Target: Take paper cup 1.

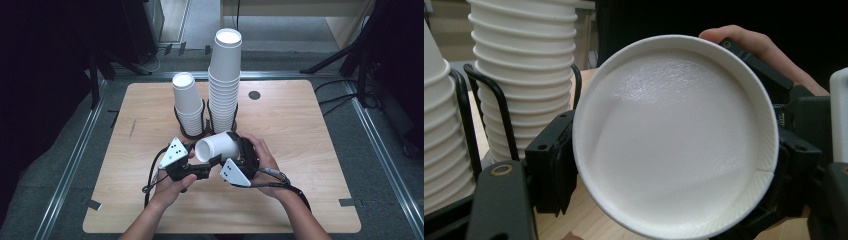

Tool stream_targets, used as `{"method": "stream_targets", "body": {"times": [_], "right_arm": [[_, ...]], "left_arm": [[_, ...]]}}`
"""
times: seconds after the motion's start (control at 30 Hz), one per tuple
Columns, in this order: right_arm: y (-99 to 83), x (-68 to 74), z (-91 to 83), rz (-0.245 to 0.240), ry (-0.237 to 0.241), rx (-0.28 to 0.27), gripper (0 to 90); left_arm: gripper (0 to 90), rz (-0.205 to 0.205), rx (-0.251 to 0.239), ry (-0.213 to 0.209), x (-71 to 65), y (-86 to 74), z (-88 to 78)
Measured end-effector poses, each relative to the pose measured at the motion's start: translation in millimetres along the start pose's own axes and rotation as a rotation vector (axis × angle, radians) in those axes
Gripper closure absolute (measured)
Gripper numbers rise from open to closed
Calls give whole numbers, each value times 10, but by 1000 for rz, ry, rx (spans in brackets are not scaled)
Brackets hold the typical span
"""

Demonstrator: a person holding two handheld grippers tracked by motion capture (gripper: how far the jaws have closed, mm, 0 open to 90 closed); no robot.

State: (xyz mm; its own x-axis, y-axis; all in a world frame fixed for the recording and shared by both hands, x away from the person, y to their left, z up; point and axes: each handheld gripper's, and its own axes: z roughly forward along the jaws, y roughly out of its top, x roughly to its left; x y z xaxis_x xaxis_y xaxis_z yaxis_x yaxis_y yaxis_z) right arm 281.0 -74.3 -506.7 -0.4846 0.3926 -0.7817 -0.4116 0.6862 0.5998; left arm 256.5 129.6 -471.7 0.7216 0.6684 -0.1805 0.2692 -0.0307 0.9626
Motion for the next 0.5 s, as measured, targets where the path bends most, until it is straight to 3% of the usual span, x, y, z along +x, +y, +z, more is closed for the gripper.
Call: {"method": "stream_targets", "body": {"times": [0.17,0.33,0.5], "right_arm": [[-1,27,9,5,-5,14,70],[-15,8,-4,40,-1,16,0],[-42,-8,-41,54,-3,25,0]], "left_arm": [[244,6,5,-3,6,-5,0],[245,-2,-1,1,26,-3,-7],[246,-14,-11,2,50,1,-21]]}}
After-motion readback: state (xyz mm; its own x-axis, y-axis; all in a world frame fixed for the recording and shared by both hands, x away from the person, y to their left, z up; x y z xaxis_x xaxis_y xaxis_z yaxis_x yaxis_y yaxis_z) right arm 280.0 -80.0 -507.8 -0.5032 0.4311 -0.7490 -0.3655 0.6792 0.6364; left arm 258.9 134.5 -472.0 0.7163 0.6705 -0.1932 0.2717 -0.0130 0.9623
